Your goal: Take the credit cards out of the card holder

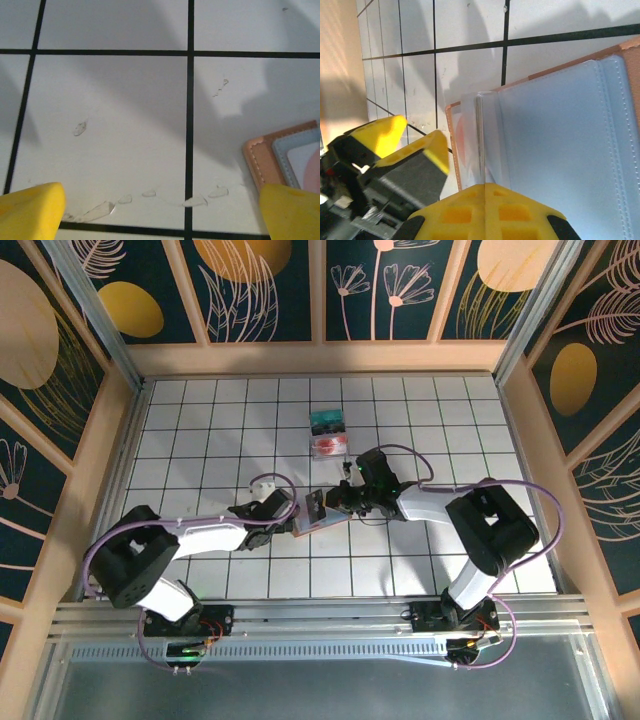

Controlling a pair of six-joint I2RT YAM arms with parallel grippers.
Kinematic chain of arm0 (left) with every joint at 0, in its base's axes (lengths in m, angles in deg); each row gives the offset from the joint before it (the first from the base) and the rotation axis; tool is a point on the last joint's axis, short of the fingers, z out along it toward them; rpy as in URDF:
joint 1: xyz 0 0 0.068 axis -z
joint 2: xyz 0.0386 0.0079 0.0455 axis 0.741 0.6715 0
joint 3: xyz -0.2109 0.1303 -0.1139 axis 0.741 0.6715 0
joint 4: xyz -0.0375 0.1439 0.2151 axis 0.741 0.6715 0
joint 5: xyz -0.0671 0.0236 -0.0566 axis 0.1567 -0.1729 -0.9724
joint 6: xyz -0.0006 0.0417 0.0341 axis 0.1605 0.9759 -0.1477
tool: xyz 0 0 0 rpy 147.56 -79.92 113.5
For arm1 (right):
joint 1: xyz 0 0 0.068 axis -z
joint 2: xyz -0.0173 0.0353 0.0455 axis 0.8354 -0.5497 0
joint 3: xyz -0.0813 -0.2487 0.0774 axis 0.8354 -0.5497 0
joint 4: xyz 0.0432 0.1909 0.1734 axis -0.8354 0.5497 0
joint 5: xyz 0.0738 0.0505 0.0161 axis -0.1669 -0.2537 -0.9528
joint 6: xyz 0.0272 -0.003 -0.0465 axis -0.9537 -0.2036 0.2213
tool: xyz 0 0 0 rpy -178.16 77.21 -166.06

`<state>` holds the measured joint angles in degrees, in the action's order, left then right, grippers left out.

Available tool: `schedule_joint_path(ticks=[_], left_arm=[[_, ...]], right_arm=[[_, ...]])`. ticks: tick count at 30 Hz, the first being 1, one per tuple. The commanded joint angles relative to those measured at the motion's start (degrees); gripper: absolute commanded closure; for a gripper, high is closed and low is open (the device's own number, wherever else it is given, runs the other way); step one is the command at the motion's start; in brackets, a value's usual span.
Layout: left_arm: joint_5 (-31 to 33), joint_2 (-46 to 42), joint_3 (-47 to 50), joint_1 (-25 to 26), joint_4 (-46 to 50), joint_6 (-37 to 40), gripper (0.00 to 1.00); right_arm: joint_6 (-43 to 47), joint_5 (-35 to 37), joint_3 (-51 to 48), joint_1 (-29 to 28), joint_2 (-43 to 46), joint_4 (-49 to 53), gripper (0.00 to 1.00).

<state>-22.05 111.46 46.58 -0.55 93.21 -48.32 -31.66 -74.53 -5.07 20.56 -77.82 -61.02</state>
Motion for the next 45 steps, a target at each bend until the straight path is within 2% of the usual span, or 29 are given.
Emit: schedule_joint_path(ticks=[1, 6, 17, 29, 32, 39, 45], left_arm=[[-0.41, -4.22, -3.13, 0.16, 2.88, 2.94, 0.01], [-2.35, -4.06, -5.05, 0.2, 1.09, 5.03, 0.01], [-4.4, 6.9, -8.15, 1.07, -1.75, 7.56, 0.01], [-6.27, 10.51, -7.32, 1.16, -3.68, 7.66, 0.01], [-6.12, 10.08, -6.81, 1.15, -3.68, 7.3, 0.01], [-5.32, 8.13, -5.05, 1.16, -3.33, 5.35, 0.01], [-2.56, 3.35, -4.2, 1.14, -2.82, 3.16, 0.01]], right_arm=[[1.01, 0.9, -0.73, 0.17, 1.86, 0.42, 1.0], [0.93, 0.82, -0.93, 0.15, 2.06, 0.09, 1.0], [-0.7, -0.46, -1.41, -0.08, 1.25, -2.44, 1.0], [-1.87, -2.35, 0.22, -2.25, -2.07, -5.21, 0.8], [-1.71, -1.94, 0.81, -2.58, -2.91, -4.78, 0.79], [0.54, 2.38, 1.44, -2.08, -0.96, 0.35, 0.97], [3.19, 6.74, 1.35, -0.49, 3.55, 5.64, 1.0]])
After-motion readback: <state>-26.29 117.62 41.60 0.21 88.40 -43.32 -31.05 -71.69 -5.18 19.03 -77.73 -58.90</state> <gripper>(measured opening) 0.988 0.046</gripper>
